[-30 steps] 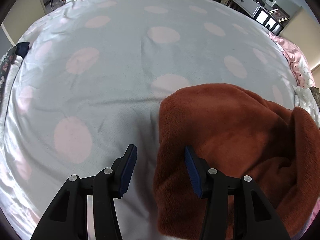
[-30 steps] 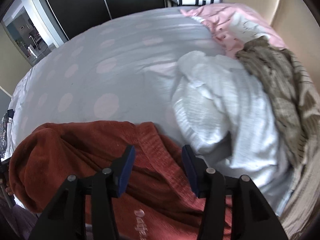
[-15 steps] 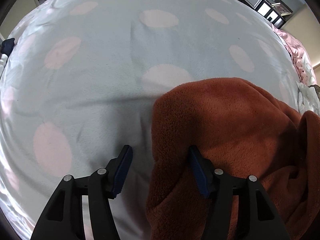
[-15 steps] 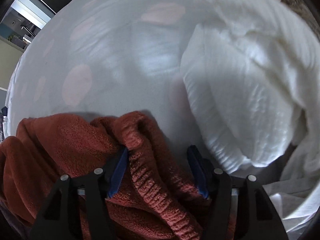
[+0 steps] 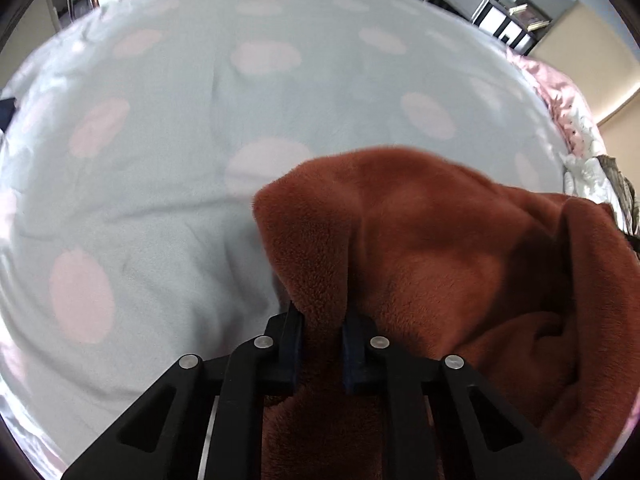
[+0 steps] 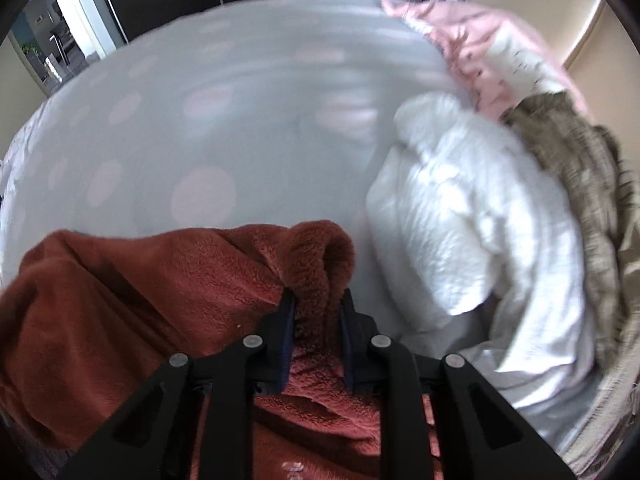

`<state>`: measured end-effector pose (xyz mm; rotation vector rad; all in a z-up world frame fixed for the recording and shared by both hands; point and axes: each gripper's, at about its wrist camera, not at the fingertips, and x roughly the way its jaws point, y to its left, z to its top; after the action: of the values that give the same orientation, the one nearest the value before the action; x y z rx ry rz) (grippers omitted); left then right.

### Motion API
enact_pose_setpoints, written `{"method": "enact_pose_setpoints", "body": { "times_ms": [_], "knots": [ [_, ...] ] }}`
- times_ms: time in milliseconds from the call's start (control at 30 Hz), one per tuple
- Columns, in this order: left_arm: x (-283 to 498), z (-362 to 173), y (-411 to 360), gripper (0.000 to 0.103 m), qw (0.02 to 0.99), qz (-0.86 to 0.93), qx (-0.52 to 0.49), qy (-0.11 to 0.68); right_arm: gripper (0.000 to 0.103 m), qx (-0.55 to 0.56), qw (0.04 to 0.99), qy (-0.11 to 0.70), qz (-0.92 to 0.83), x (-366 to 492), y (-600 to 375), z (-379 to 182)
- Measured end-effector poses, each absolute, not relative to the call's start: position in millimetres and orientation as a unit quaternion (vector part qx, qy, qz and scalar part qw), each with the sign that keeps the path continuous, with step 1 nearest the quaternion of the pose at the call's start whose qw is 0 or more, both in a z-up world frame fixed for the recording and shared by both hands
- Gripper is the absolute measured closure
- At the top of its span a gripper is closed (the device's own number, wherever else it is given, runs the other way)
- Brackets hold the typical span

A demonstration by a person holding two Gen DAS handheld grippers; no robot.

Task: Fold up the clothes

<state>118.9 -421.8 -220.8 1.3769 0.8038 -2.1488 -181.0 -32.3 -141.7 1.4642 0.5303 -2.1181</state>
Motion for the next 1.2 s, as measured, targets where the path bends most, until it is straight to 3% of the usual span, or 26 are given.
{"method": "enact_pose_setpoints", "body": {
  "times_ms": [267,433,567,633,867,1067,1200],
  "knots": [
    [167,-144,-432,0.091,0.267,-0.834,0.375,0.305,0.086,0.422,0.249,0.199,-0.849,-131,-64,-10],
    [248,-94,-459,0.092,0.338,-0.849,0.257,0.316,0.086,0.346,0.302,0.195,-0.866,-76,-112,69],
    [318,-57,-466,0.092,0.396,-0.85,0.134,0.321,0.086,0.299,0.327,0.183,-0.878,-46,-141,107],
    [339,-56,-472,0.092,0.4,-0.849,0.124,0.322,0.086,0.285,0.329,0.177,-0.883,-34,-150,117],
    [285,-111,-475,0.091,0.357,-0.839,0.256,0.321,0.086,0.335,0.273,0.147,-0.89,-58,-140,62],
    [220,-151,-447,0.09,0.273,-0.838,0.376,0.287,0.086,0.377,0.153,0.084,-0.91,-85,-79,-35],
    [189,-170,-419,0.077,0.202,-0.83,0.432,0.29,0.086,0.393,0.105,0.055,-0.912,-90,-53,-86]
  ]
}}
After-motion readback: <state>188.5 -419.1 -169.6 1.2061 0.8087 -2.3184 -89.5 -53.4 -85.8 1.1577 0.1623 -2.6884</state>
